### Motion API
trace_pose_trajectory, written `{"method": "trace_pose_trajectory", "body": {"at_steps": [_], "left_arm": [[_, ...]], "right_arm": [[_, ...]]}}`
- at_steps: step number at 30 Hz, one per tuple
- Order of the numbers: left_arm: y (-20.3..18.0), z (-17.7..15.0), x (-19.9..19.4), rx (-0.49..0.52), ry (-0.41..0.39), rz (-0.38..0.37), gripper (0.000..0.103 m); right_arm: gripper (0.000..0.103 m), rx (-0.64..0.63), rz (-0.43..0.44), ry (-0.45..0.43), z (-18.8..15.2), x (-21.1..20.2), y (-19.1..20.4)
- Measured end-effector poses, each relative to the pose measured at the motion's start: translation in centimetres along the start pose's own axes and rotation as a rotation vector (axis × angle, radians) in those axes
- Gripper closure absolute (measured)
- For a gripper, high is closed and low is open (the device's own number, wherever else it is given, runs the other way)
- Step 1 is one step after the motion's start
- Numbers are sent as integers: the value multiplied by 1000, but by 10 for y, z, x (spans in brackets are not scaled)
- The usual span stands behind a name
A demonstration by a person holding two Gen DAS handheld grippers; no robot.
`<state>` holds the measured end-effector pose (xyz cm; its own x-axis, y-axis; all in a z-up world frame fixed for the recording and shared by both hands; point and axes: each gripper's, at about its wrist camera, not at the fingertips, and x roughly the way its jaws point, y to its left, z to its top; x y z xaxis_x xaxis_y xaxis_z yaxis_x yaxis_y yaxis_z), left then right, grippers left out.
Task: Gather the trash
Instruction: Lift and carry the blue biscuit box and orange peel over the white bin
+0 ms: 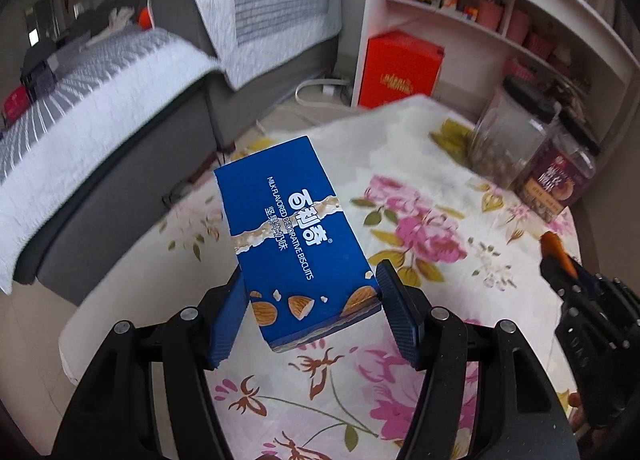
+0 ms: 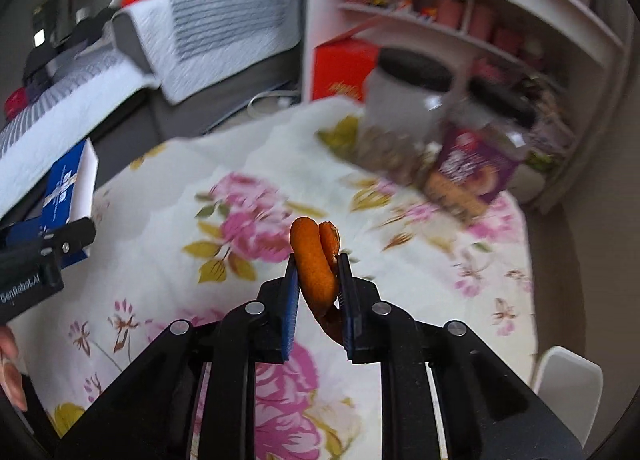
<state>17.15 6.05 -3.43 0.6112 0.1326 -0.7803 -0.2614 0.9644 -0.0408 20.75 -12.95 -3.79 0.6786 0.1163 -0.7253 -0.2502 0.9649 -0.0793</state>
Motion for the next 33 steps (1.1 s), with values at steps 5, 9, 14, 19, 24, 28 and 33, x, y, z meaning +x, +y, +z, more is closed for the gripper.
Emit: {"method": "trace_pose_trajectory", "body": {"at_steps": [5, 9, 14, 19, 24, 28, 33], "left_arm": [[-13, 0, -27, 19, -94, 0, 41], [-25, -1, -42, 33, -138, -9, 40], [-46, 0, -59, 57, -182, -31, 40], [-70, -3, -74, 70, -216, -65, 40], [-99, -9, -85, 97, -233, -102, 40], [-120, -14, -93, 127, -242, -130, 40], [-149, -21, -101, 170, -244, -165, 40]], "right_arm": [[86, 53, -41, -68, 1, -28, -18], [86, 92, -64, -116, -2, -51, -34], [85, 129, -101, -162, -6, -73, -48], [85, 173, -152, -202, -13, -92, -71], [85, 225, -198, -228, -22, -108, -93], [85, 264, -235, -245, -29, -121, -113], [85, 319, -277, -251, -40, -134, -139]]}}
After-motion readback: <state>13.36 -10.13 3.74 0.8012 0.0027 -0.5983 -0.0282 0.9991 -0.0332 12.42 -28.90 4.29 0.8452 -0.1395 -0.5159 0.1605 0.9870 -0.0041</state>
